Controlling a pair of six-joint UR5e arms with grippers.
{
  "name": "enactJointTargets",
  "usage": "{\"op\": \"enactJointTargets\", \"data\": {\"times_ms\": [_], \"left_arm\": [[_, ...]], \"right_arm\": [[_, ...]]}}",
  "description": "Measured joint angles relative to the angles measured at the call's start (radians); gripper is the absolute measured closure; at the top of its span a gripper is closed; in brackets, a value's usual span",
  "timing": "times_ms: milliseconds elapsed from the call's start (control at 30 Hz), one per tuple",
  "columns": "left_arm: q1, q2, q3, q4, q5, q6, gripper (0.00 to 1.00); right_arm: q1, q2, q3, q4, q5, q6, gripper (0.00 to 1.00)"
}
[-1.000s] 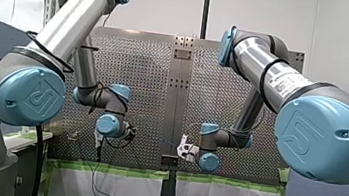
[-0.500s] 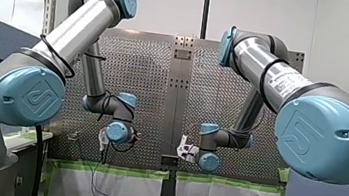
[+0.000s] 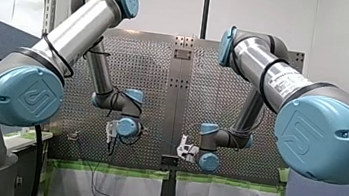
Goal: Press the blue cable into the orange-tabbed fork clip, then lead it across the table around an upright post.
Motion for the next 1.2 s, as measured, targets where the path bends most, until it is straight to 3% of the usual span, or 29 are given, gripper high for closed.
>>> {"op": "enactJointTargets", "data": {"times_ms": [333, 667, 1200], "left_arm": [[0.0, -0.084, 0.028, -0.035, -0.03, 0.091, 0.0], [-0.002, -0.097, 0.032, -0.009, -0.033, 0.101, 0.0], [-0.007, -0.096, 0.09, -0.063, -0.062, 0.121, 0.0]], "right_arm": [[0.0, 0.0, 0.0, 0.002, 0.0, -0.001, 1.0], [0.001, 0.0, 0.0, 0.005, 0.004, -0.009, 1.0], [0.001, 0.0, 0.0, 0.006, 0.004, -0.009, 1.0]]}}
